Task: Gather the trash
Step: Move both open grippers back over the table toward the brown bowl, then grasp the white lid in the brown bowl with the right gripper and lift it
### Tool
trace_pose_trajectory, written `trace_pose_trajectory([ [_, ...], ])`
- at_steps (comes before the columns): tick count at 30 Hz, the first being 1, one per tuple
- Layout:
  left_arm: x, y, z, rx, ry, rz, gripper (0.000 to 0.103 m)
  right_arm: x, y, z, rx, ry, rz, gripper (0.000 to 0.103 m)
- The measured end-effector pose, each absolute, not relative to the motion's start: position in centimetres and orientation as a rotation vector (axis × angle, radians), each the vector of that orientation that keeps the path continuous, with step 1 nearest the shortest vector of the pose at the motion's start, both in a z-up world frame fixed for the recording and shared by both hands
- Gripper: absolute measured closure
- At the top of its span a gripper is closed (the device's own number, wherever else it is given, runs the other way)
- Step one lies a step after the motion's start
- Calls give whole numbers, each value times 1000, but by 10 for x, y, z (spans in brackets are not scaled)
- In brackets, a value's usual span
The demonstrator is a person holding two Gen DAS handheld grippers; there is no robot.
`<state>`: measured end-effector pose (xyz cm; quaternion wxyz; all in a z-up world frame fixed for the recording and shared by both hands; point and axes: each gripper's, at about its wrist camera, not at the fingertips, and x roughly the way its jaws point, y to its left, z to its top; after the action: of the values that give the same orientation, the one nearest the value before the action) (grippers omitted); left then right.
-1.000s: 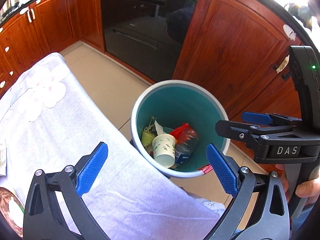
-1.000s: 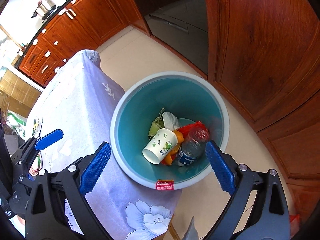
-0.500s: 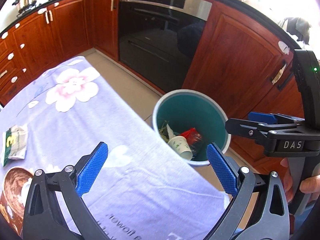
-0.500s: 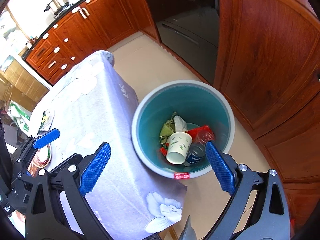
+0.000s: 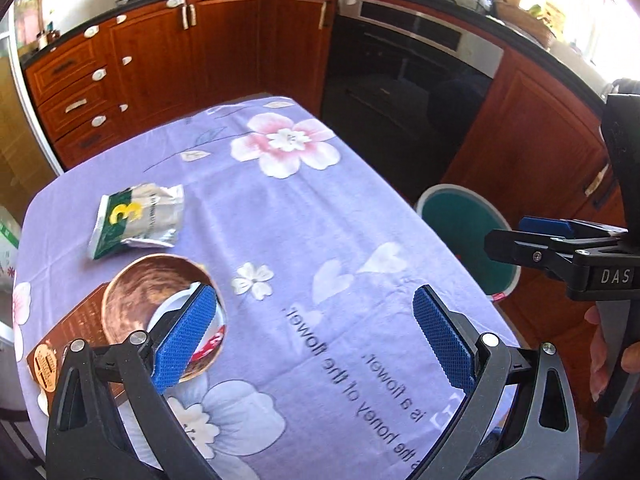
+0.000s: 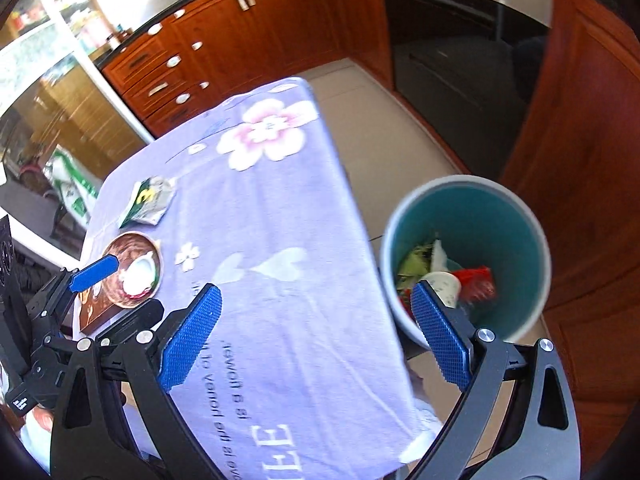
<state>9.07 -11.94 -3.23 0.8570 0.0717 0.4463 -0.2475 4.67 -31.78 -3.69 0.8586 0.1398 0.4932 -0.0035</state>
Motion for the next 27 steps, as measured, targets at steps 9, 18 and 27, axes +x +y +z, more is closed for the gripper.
trace_pose_trajectory([
  [9,96,-44,-32,77,929,-425,4,67,-242,-35,181,1050,93,11],
  [18,109,9,-48,44,940,-339,4,83,-181,-40,7,1022,180,11],
  [27,119,34,-66,78,958,-285,4,116,-136,-68,-8,1109,264,25],
])
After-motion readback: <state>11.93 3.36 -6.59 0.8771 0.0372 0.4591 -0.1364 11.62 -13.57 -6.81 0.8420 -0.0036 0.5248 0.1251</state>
